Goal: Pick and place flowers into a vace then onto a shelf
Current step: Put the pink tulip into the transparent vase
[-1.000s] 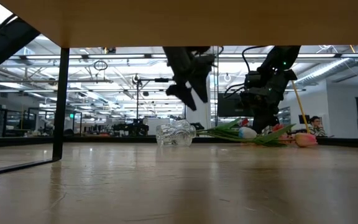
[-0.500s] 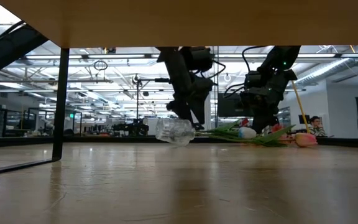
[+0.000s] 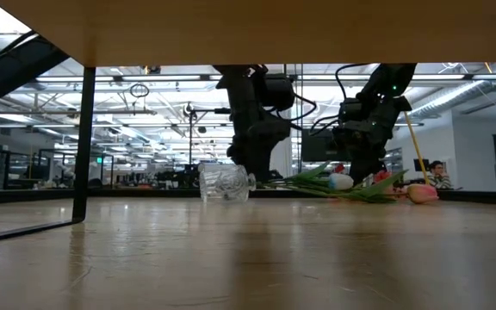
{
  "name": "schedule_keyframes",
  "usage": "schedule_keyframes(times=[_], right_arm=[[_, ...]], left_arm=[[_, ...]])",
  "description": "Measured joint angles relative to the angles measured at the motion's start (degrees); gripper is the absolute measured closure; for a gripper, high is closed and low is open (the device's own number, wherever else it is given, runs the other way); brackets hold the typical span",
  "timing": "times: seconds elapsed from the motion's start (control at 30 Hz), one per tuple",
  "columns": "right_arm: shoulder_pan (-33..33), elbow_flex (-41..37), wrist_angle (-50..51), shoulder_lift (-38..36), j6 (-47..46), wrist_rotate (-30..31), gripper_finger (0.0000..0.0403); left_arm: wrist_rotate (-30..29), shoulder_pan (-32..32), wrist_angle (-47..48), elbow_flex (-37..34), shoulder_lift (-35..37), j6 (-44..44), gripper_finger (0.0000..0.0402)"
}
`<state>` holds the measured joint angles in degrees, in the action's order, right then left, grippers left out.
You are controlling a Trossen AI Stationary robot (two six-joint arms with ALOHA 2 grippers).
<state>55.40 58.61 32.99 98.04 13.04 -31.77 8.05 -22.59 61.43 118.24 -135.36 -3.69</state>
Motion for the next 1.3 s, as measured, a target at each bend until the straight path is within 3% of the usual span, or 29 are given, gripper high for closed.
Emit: schedule_keyframes(times=[0.2, 0.47, 0.73, 1.13, 1.3], right_arm=[[0.0, 0.0, 0.0, 0.0, 0.0, 0.0, 0.0403], [0.0, 0.0, 0.0, 0.0, 0.0, 0.1, 0.0403], [0.0, 0.0, 0.0, 0.0, 0.0, 0.2, 0.0403], [0.0, 0.0, -0.1, 0.0, 0.0, 0.2, 0.0403], [0.0, 0.0, -0.1, 0.0, 0.0, 0.2, 0.0403]], left_arm=[[2.9, 0.0, 1.3, 0.0, 0.4, -3.4, 0.0135], [0.9, 0.1, 1.9, 0.0, 0.4, -9.6, 0.0135], [2.0, 0.2, 2.0, 0.0, -0.1, -10.5, 0.0139], [2.7, 0.3, 1.9, 0.0, -0.4, -14.8, 0.0269], [3.5, 0.3, 1.6, 0.0, -0.4, -15.3, 0.0305]])
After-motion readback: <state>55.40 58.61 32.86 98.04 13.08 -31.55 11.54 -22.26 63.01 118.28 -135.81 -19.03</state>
